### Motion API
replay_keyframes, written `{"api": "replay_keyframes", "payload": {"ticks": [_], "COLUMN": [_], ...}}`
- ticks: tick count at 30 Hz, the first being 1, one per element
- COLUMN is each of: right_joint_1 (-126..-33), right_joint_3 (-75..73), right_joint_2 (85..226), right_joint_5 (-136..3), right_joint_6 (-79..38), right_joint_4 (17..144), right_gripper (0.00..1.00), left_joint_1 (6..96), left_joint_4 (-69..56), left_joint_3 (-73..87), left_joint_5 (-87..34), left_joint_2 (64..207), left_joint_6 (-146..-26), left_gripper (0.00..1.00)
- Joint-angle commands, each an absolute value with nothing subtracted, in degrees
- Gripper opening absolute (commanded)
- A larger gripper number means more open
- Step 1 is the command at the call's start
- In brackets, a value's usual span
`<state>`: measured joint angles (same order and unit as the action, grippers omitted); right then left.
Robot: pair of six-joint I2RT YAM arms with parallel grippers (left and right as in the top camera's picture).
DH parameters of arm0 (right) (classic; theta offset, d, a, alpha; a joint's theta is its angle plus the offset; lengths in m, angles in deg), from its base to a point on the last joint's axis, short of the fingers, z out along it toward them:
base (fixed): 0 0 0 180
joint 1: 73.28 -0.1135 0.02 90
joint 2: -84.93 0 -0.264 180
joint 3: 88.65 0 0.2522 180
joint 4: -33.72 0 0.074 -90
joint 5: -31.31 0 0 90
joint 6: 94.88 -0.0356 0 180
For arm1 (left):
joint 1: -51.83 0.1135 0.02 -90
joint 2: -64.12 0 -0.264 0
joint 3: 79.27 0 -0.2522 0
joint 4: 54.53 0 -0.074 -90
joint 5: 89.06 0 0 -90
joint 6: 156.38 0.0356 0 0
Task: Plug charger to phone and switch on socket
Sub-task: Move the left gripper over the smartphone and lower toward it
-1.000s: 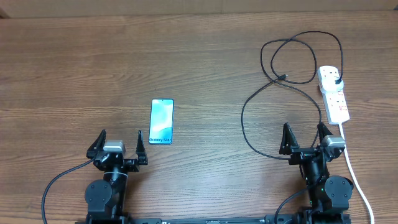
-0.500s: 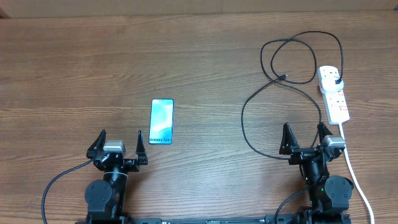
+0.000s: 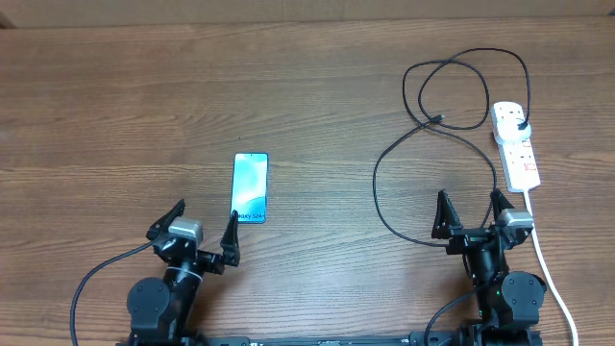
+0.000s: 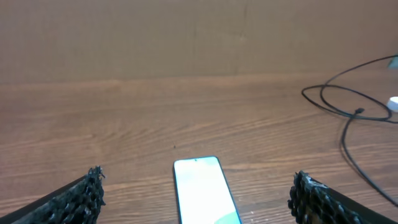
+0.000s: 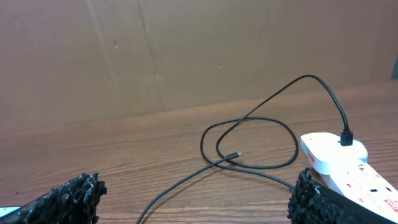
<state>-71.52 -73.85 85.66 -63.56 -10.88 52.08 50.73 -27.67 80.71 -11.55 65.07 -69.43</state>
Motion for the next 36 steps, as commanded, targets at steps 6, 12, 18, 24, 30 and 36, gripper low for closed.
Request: {"api": "replay_keyframes", "payload": {"ticks": [6,12,18,24,30,36], "right_joint_1": [-71.82,-71.82,-71.82,-71.82,-71.82,-71.82], "right_joint_3": [-74.42,-74.42,-74.42,-74.42,-74.42,-74.42], "right_joint_2": [85.11,85.11,85.11,85.11,85.11,85.11], "right_joint_5": [-62.79,-62.79,-62.79,-62.79,-62.79,-62.79], "right_joint_6": [-11.05,-11.05,-11.05,-11.05,-11.05,-11.05], "right_joint_4": [51.99,51.99,51.99,51.99,51.99,51.99], "right_gripper": [1.00,1.00,1.00,1.00,1.00,1.00], "left_joint_1": [50.73,50.66,50.64,50.62,50.51,47.58], "left_joint_4": [-21.46,-13.27,-0.83,15.59,29.64,33.60], "left_joint_3": [66.55,53.06,35.21,16.37,3.40,1.50], "left_joint_5": [-12.23,-14.46,-18.17,-17.71,-15.55,-14.98], "left_joint_2": [74.25,89.81,106.84,122.66,134.97,142.68], "left_joint_6": [-70.70,-70.68,-70.68,-70.68,-70.68,-70.66], "left_gripper": [1.00,1.00,1.00,1.00,1.00,1.00]}}
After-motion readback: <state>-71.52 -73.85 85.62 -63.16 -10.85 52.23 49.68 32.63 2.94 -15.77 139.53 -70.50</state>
